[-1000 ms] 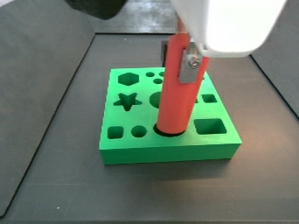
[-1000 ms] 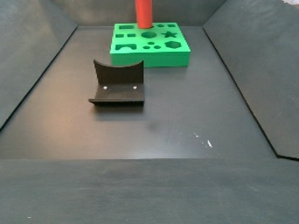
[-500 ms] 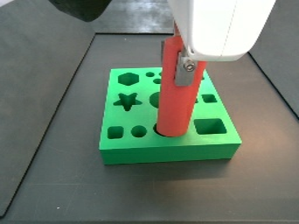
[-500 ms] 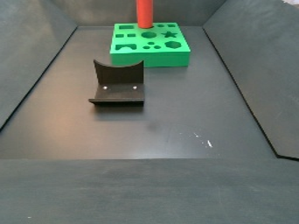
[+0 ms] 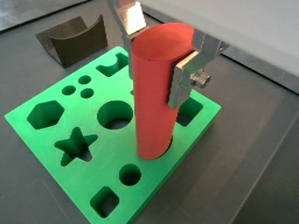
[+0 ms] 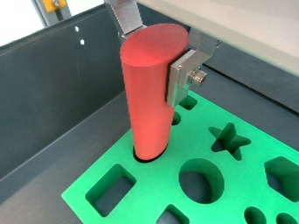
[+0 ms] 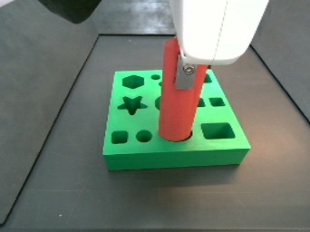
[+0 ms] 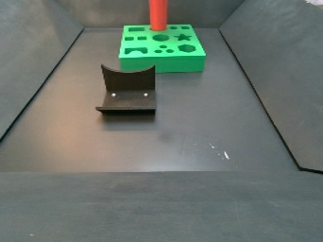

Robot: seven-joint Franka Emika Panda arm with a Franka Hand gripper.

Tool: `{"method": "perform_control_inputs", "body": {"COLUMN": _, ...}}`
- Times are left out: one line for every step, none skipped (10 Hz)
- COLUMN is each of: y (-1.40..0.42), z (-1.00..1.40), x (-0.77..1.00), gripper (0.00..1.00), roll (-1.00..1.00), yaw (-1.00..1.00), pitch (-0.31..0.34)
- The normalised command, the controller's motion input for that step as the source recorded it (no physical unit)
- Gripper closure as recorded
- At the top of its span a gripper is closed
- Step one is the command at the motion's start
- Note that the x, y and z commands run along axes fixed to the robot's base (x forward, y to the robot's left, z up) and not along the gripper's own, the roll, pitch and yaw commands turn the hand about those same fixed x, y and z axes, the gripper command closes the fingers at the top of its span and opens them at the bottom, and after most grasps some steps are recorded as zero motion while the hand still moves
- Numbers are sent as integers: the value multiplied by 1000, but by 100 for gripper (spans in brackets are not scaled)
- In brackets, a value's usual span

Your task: Insert the oval object.

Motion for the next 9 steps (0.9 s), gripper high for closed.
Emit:
{"method": "perform_control_inputs", "body": {"y": 14, "z": -134, "x": 120, "gripper": 100, "roll": 0, "yaw": 74, "pitch": 0}}
{"method": "perform_control_inputs", "body": {"y": 0, "z": -180, "x": 194, "gripper": 100, "roll": 0, "yaw": 37, "pitch": 0}}
{"method": "perform_control_inputs", "body": {"y": 0, "z": -194, "x": 183, "gripper": 100, "roll": -6, "yaw": 0, "pitch": 0}}
{"method": "perform_control_inputs", "body": {"y": 0, "z": -186, "x": 111, "gripper": 100, "roll": -43, "yaw": 0, "pitch": -6}}
{"method": "perform_control_inputs", "body": {"y": 3, "z": -217, "x": 0, "gripper": 100, "roll": 0, "yaw": -9, "pitch": 0}}
{"method": "perform_control_inputs", "body": {"y": 103, "z": -209, "x": 0, "gripper": 100, "roll": 10, "yaw": -23, "pitch": 0}}
{"method": "perform_control_inputs", "body": {"y": 123, "z": -223, "x": 0, "gripper": 100, "roll": 30, "yaw": -23, "pitch": 0}}
{"method": "perform_control_inputs", "body": {"y": 134, "z": -237, "x": 0, "gripper": 100, "roll": 30, "yaw": -23, "pitch": 0}}
{"method": "perform_control_inputs", "body": {"y": 114, "z": -246, "x": 0, "gripper": 100, "roll": 0, "yaw": -6, "pitch": -24}}
